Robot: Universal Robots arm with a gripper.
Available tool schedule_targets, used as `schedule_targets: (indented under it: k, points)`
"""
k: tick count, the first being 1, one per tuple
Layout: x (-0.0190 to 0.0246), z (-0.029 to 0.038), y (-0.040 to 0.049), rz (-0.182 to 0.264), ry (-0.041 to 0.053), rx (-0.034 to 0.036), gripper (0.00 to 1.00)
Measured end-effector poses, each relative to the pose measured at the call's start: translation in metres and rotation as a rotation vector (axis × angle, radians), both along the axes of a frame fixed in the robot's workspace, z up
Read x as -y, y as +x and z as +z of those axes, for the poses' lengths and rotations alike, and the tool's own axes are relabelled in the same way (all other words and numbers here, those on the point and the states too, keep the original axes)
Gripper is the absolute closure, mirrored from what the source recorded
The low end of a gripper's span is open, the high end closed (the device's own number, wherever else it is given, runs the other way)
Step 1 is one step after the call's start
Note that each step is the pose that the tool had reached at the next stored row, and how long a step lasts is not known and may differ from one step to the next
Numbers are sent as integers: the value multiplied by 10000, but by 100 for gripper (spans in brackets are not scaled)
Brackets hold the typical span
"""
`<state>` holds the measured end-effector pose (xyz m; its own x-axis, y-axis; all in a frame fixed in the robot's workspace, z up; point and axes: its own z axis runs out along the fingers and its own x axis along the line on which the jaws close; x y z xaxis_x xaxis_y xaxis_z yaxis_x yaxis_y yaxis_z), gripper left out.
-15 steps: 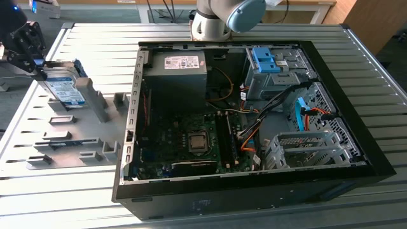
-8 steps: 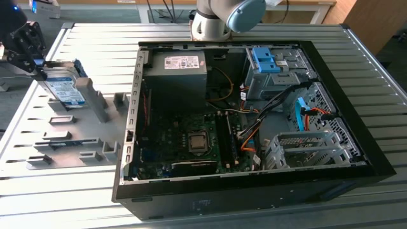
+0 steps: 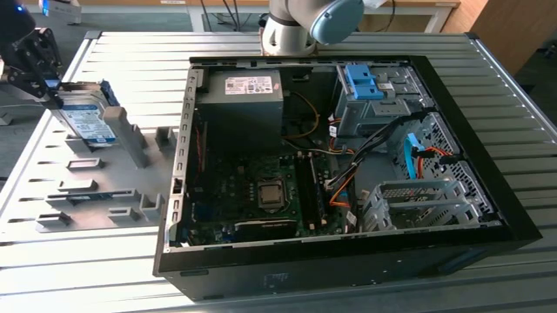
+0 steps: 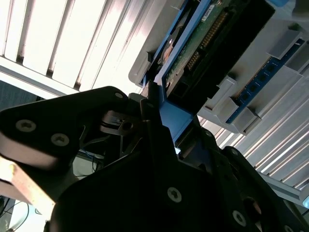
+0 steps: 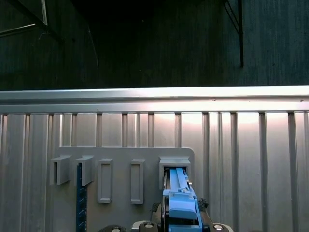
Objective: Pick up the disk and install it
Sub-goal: 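Pick up the disk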
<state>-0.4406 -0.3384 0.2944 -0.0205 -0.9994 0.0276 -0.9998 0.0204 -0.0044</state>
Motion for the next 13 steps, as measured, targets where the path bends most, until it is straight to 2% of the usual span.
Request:
schedule_targets:
  k: [10,11,12,13]
  points:
    - [0,2,0,0,-1,1,64]
    - [0,4,0,0,-2,-2,63]
    - [0,4,0,0,-2,-2,56]
    - [0,4,0,0,0,0,56]
